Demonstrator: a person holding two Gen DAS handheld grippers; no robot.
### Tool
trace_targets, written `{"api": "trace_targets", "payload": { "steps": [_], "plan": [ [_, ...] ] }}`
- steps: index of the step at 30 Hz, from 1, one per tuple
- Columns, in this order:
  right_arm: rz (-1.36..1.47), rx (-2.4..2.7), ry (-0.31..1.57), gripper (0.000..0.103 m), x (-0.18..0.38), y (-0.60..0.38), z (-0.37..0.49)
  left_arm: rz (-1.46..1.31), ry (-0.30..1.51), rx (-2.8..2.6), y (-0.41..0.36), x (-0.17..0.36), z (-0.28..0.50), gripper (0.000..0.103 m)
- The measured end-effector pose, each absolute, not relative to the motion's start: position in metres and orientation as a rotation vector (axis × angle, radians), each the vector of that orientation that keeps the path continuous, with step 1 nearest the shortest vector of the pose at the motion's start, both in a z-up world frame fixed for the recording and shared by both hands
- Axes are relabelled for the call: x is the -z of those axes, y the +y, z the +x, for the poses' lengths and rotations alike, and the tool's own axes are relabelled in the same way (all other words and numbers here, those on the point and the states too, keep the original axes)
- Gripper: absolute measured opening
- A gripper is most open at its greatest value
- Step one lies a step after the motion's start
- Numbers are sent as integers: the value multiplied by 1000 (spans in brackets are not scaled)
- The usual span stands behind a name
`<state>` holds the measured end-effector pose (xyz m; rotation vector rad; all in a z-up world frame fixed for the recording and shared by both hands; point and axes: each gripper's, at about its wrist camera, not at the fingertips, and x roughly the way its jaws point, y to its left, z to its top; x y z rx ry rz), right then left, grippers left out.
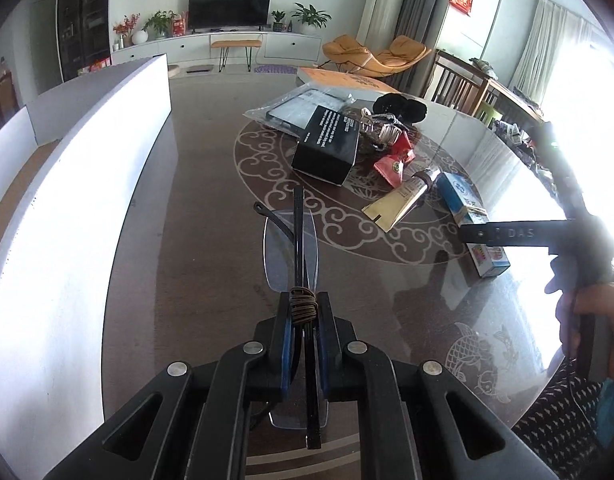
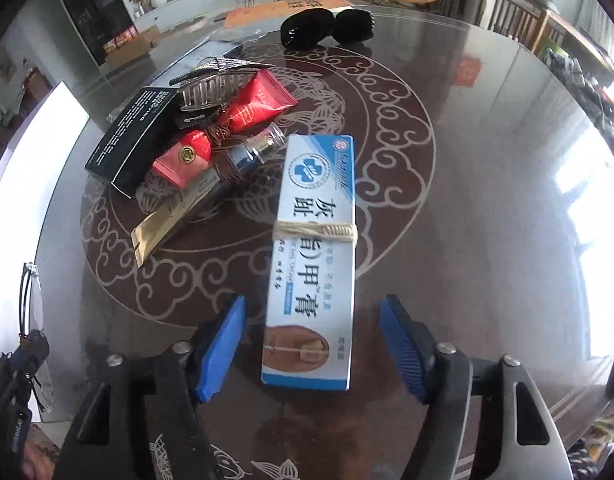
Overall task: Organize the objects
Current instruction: 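Grasp the blue-and-white ointment box with the right gripper while the left gripper carries the eyeglasses, then carry the eyeglasses and ointment box into the white bin and open both grippers, then return both grippers to the table above the remaining pile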
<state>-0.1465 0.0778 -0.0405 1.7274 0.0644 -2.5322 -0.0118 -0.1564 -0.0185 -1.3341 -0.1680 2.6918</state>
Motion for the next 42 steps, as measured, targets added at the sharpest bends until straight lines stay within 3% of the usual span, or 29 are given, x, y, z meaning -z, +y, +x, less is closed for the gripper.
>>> {"api": "trace_targets", "payload": {
  "steps": [2, 3, 4, 5, 13, 20, 24, 26, 27, 28, 29, 30, 31, 33, 35, 38, 42],
  "plan": [
    [1723, 2528, 133, 81, 44, 73, -158, -1309, -173, -2695, -158, 9, -7, 10],
    [1712, 2511, 152, 69, 47, 71, -159, -1293, -176, -2698, -160, 3, -4, 10],
    [1692, 2509, 146, 44, 45, 72, -158, -1274, -181, -2703, -163, -4, -1, 10],
    [1703, 2516, 135, 41, 43, 75, -154, -1254, -193, -2708, -167, -13, 3, 10],
    [1524, 2364, -95, 41, -18, 53, -108, -1216, -364, -2800, -244, -59, 28, 10],
    [1257, 2035, -187, 41, -105, -98, -81, -1367, -439, -3048, -363, -67, 52, 10],
    [1172, 1882, -121, 41, -123, -201, -60, -1524, -492, -3102, -409, -53, 62, 12],
    [1164, 1837, -58, 43, -114, -246, -54, -1632, -521, -3095, -422, -40, 64, 17],
    [1185, 1829, -3, 46, -104, -265, -53, -1690, -544, -3084, -426, -33, 64, 32],
    [1218, 1852, 56, 57, -92, -279, -52, -1731, -571, -3080, -430, -27, 65, 45],
    [1227, 1885, 90, 62, -82, -285, -53, -1743, -589, -3086, -430, -24, 67, 67],
    [1223, 1914, 104, 62, -76, -283, -51, -1719, -591, -3110, -427, -24, 70, 74],
    [1213, 1943, 103, 62, -72, -276, -48, -1669, -579, -3141, -424, -27, 75, 74],
    [1173, 2012, 105, 75, -68, -250, -43, -1607, -511, -3181, -412, -29, 77, 81],
    [1122, 2125, 124, 87, -66, -214, -38, -1589, -460, -3217, -400, -31, 72, 81],
    [1080, 2279, 147, 93, -55, -155, -45, -1468, -488, -3204, -381, -42, 66, 81],
    [1114, 2515, 247, 94, -18, -66, -53, -1261, -499, -3120, -336, -68, 56, 81]
  ]
}}
